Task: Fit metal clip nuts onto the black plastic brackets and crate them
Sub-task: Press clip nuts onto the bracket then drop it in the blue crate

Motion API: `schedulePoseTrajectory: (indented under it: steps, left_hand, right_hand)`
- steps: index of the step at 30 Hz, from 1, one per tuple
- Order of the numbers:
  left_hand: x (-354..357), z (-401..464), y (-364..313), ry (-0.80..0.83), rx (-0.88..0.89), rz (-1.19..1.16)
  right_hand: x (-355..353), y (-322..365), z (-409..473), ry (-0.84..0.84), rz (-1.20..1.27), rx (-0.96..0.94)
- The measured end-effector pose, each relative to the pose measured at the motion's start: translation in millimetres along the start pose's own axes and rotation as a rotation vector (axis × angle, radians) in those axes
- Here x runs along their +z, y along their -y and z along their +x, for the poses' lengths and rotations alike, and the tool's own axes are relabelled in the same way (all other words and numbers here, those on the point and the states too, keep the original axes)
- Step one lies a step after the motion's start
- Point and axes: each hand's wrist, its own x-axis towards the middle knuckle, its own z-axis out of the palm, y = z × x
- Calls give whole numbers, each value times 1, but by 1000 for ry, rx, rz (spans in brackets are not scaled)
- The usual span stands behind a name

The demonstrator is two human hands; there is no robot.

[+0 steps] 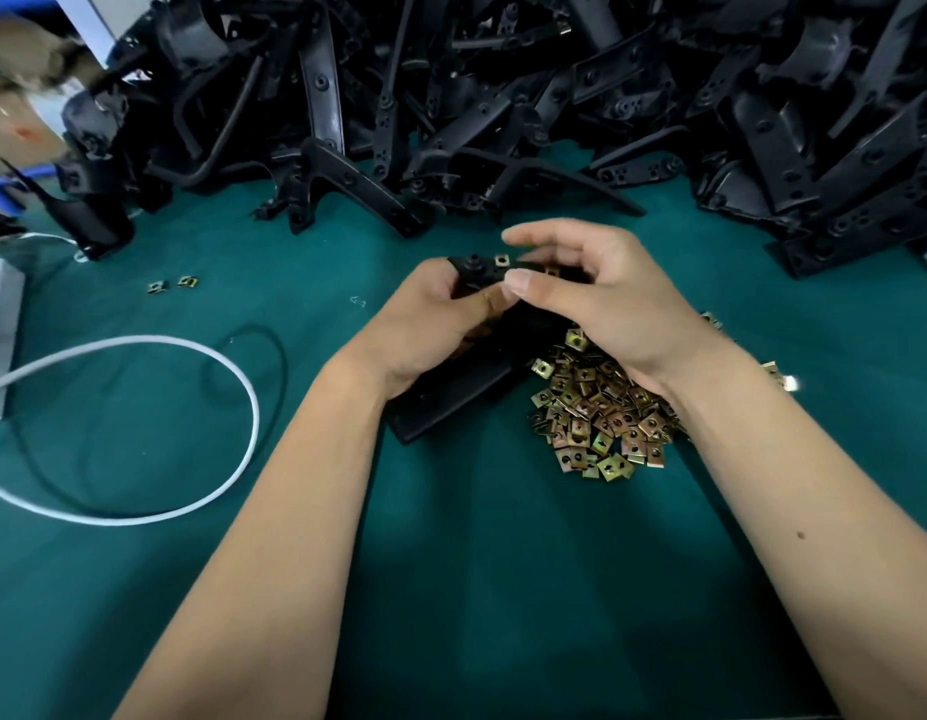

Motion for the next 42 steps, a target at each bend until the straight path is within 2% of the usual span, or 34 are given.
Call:
schedulePoseTrajectory:
  steps: [3, 5, 12, 19, 24, 31, 39, 42]
  left_hand:
    - [2, 5, 1, -202, 25, -14]
    - [3, 7, 2, -259, 33, -33]
    - [0, 9, 9, -247, 102, -119]
    - [-8, 9, 7, -137, 130, -94]
    - [-4, 11, 8, -196, 175, -1]
    - [-3, 11, 9, -259, 189, 137]
    - [1, 6, -4, -269, 212, 127]
    - [21, 8, -22, -327, 244, 76]
  right_hand:
    - [-2, -5, 2, -106, -71, -64]
    - [-3, -9, 4, -164, -88, -85]
    - [-6, -19, 7, -184, -55, -76]
    - [-7, -21, 7, -164, -13, -93]
    - [-9, -21, 8, -180, 33, -61]
    - [-7, -24, 10, -213, -88, -32]
    - [-14, -13, 5, -145, 22, -38]
    - [-18, 2, -4, -212, 97, -2]
